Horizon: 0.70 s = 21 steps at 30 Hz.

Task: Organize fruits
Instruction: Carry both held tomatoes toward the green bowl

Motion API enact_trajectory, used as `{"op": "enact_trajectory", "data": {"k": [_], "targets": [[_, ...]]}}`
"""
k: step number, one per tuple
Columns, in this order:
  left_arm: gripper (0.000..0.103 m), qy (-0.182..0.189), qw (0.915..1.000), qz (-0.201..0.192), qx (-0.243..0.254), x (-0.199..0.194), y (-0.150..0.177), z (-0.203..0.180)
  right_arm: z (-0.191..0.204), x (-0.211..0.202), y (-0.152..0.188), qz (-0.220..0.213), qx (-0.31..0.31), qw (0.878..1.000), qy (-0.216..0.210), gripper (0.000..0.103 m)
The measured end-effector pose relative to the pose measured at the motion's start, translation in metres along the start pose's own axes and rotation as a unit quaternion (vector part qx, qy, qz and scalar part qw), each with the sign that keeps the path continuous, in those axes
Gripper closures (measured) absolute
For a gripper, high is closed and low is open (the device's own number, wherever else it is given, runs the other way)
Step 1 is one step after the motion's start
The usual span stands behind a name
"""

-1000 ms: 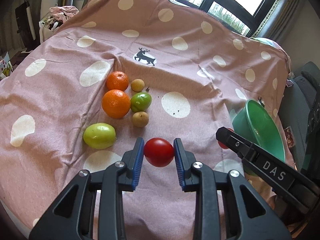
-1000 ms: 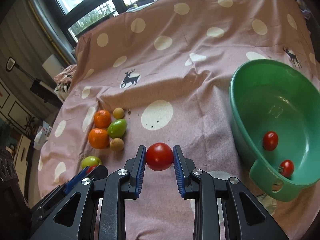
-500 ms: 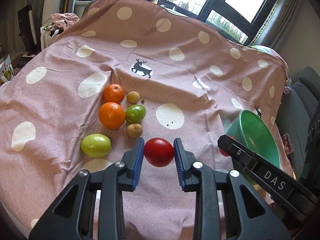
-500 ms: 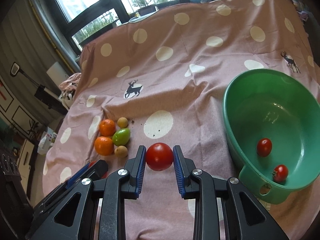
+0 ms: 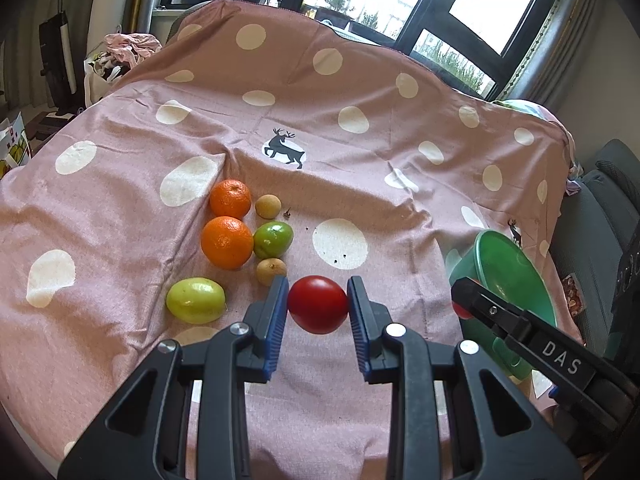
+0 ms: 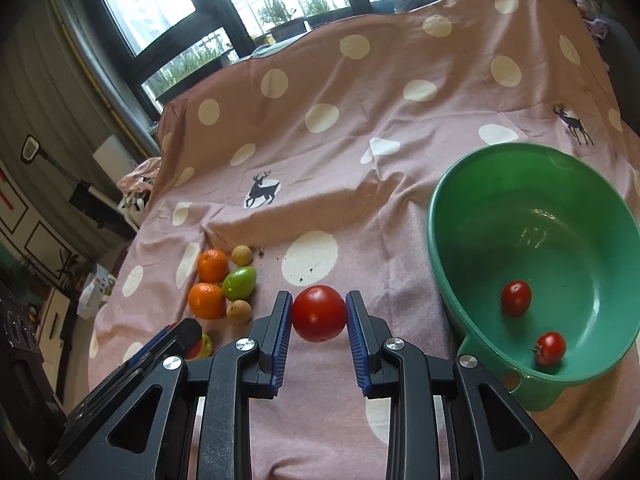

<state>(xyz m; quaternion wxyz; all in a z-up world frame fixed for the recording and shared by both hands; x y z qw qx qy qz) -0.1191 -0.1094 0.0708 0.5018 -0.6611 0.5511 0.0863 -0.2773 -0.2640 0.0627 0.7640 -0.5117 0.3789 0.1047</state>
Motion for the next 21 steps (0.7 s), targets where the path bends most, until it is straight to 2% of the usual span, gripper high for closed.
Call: {"op": "enact_trajectory", "data": {"k": [21], "targets": [[0.073, -0.011, 0.9998, -0.013, 0.004, -0.004, -0.001, 0.001, -0.007, -0.014, -0.003, -0.026, 0.004, 0.999, 0.021, 0.073]]}}
Point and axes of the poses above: each gripper's, at about its wrist camera, not at the fingertips, and x roughly the way its jaws point, z to its left, y to its underside, the point moved 2 cm from there along x, roughly the way its jaws point, and after that the axes turned 12 degrees about -x, right-handed, at the moved point
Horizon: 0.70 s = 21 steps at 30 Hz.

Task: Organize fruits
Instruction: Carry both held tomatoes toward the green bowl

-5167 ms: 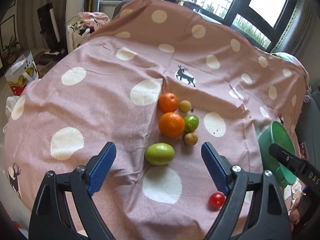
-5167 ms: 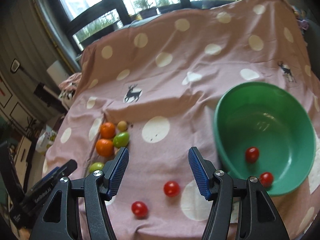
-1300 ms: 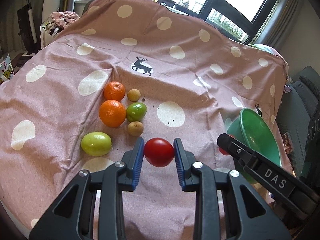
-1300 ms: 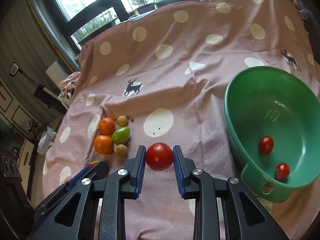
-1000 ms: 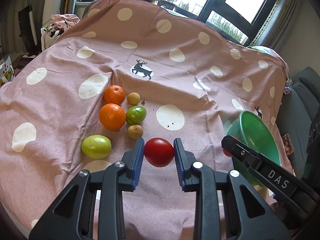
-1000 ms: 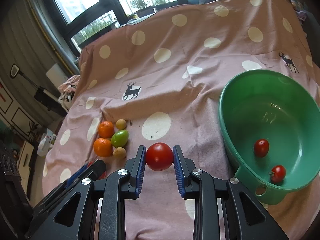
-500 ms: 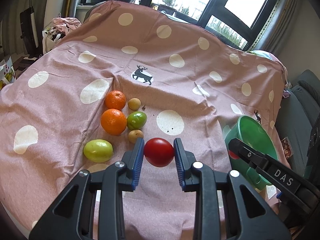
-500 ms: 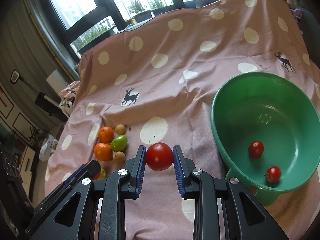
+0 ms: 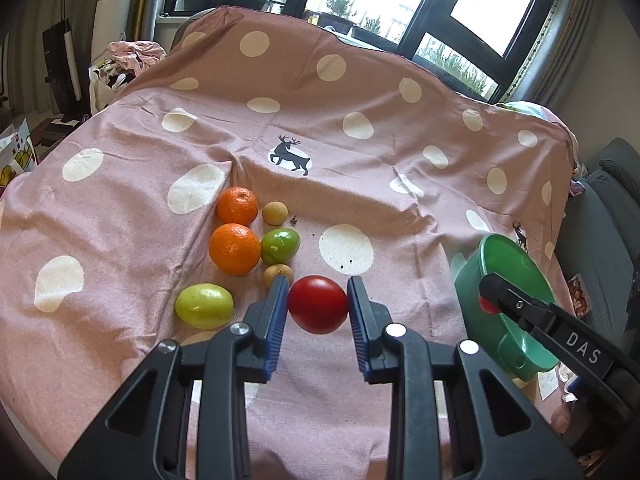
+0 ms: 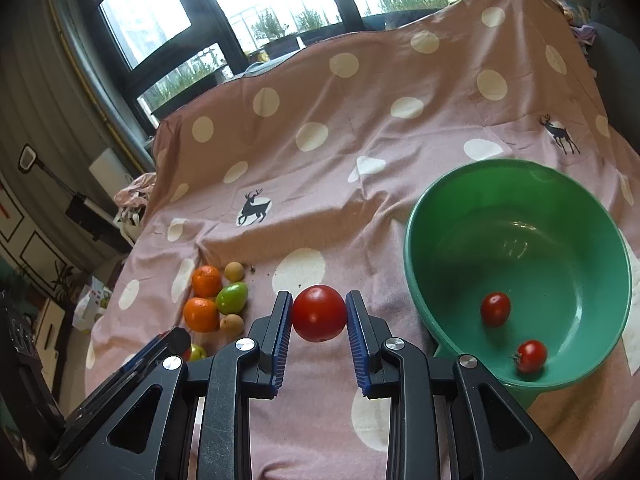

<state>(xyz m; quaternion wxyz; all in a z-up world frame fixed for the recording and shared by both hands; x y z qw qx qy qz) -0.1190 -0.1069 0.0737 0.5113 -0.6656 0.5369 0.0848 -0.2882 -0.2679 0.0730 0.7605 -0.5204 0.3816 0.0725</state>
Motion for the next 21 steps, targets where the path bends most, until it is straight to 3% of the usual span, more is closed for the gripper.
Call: {"op": "enact_trajectory", "data": {"k": [12, 21], "targets": [[0.073, -0.006, 0.9998, -0.016, 0.008, -0.005, -0.003, -0.005, -0.004, -0.007, -0.003, -0.018, 0.003, 1.0, 0.015, 0.074], [0.073, -0.005, 0.9987, -0.027, 0.042, -0.005, -0.013, -0.026, -0.013, -0.012, -0.008, -0.038, 0.018, 0.999, 0.02, 0.073]]}}
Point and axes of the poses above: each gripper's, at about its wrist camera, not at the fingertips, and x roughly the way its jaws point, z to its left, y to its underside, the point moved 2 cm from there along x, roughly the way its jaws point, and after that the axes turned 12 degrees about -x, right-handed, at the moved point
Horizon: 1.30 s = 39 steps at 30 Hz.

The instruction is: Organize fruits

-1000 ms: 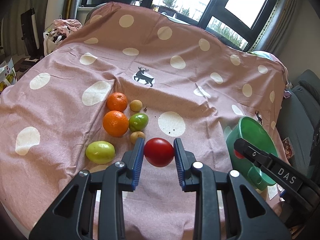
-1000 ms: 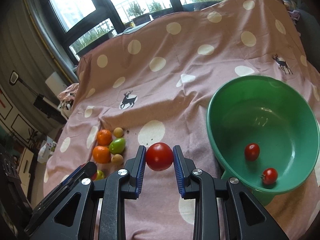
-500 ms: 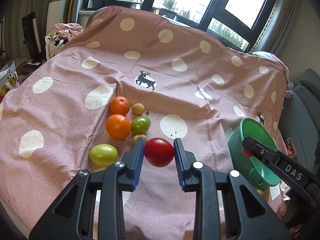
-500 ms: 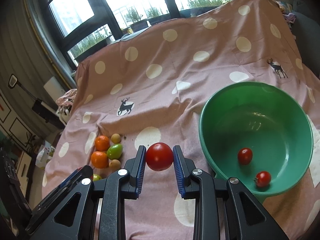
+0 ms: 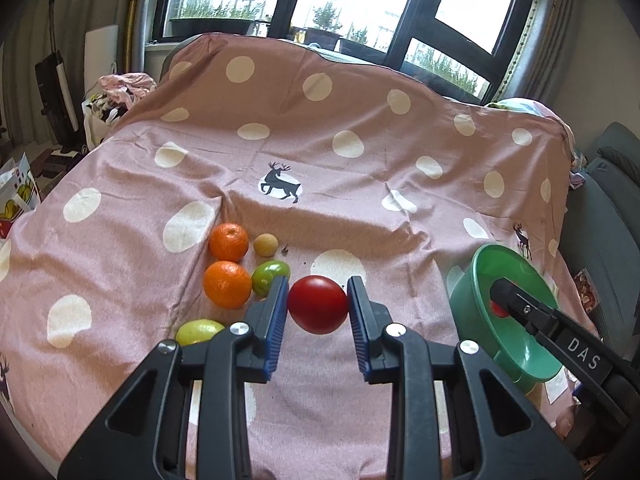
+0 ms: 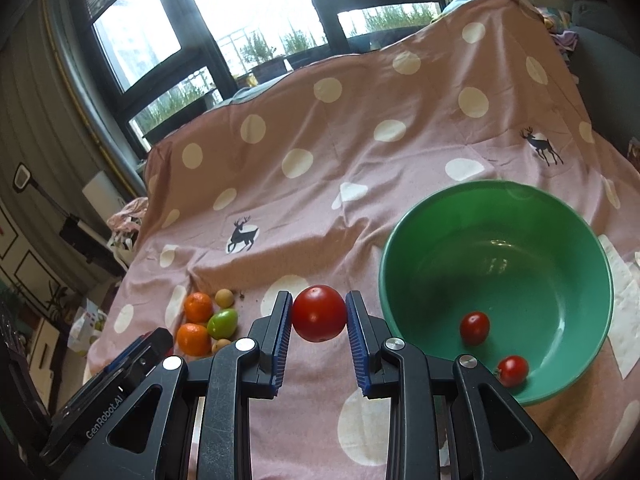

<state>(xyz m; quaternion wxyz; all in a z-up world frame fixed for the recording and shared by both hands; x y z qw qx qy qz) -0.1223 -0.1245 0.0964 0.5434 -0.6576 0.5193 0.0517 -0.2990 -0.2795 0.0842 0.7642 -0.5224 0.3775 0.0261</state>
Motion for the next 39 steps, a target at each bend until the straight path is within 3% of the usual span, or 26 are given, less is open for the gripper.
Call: {"op": "enact_trajectory", "data": {"k": [30, 39], "targets": [[0.073, 0.046, 0.9981, 0.006, 0.041, 0.005, 0.002, -0.056, -0.032, -0.021, -0.008, -0.038, 0.036, 0.998, 0.025, 0.073], [0.076, 0.05, 0.9958, -0.004, 0.076, 0.005, -0.017, -0.077, -0.048, -0.03, -0.009, -0.054, 0.058, 0.996, 0.032, 0.073]]}}
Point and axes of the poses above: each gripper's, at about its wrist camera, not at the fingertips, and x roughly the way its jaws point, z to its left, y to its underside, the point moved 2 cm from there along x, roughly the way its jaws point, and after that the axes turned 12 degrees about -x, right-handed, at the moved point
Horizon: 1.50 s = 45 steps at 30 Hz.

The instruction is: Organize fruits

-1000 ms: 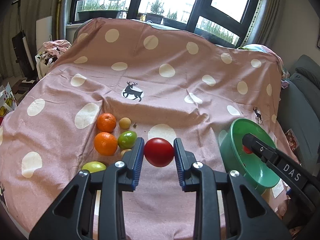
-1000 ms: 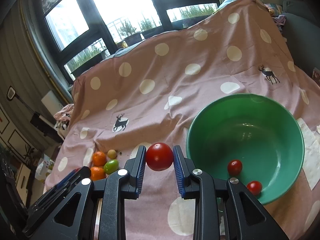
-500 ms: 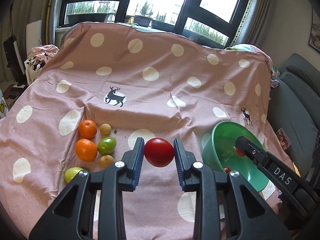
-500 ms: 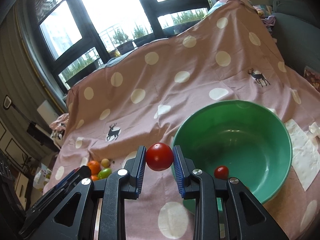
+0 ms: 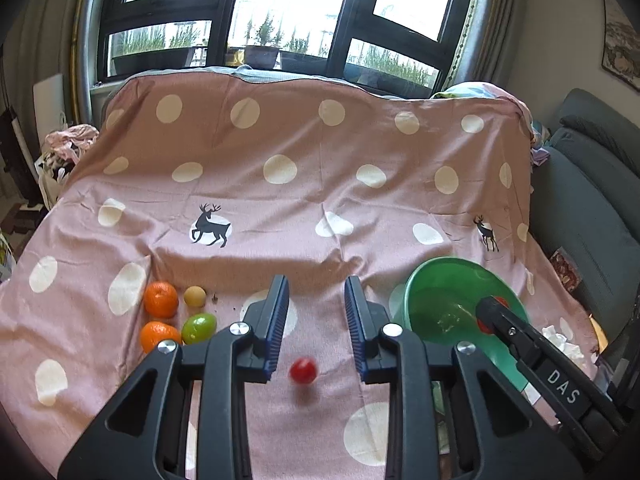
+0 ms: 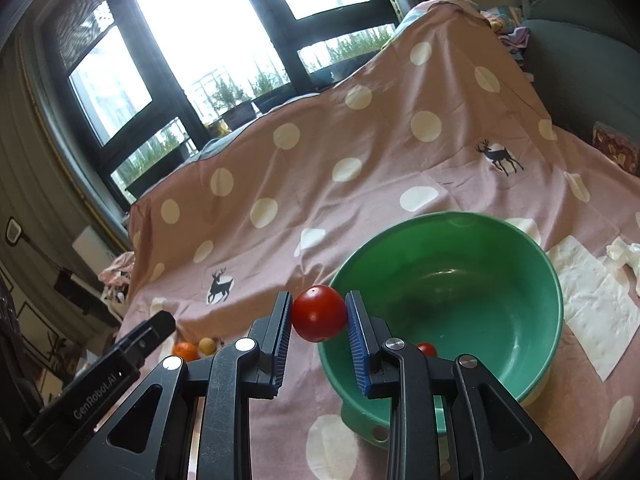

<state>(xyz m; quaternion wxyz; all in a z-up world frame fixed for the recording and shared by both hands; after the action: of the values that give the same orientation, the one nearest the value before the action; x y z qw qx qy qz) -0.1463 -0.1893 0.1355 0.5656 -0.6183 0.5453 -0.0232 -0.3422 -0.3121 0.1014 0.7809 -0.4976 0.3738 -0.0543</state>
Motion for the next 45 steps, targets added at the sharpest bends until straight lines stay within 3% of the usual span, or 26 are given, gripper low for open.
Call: {"op": "enact_trajectory", "data": {"k": [10, 25, 35, 42, 45], "targets": [[0.077, -0.009, 0.999, 0.044, -0.001, 0.021, 0.013, 0.014, -0.001, 0.002, 0.001, 0.003, 0.0, 1.0, 0.005, 0.073], [0.074, -0.046, 0.9931, 0.092, -0.055, 0.073, -0.009, 0.059, -0.001, 0.015, 0.004, 0.024, -0.001, 1.0, 0.002, 0.074], [0.074, -0.108, 0.983, 0.135, -0.062, 0.135, -0.014, 0.08, 0.001, 0.023, 0.004, 0.035, -0.001, 0.999, -0.01, 0.074], [0.075, -0.15, 0.9761, 0.152, -0.04, 0.148, -0.002, 0.093, 0.008, 0.024, 0.005, 0.035, -0.008, 0.999, -0.021, 0.074], [0.075, -0.149, 0.9757, 0.156, -0.039, 0.145, -0.001, 0.094, 0.012, 0.024, 0.005, 0.036, -0.014, 0.999, -0.023, 0.074]]}}
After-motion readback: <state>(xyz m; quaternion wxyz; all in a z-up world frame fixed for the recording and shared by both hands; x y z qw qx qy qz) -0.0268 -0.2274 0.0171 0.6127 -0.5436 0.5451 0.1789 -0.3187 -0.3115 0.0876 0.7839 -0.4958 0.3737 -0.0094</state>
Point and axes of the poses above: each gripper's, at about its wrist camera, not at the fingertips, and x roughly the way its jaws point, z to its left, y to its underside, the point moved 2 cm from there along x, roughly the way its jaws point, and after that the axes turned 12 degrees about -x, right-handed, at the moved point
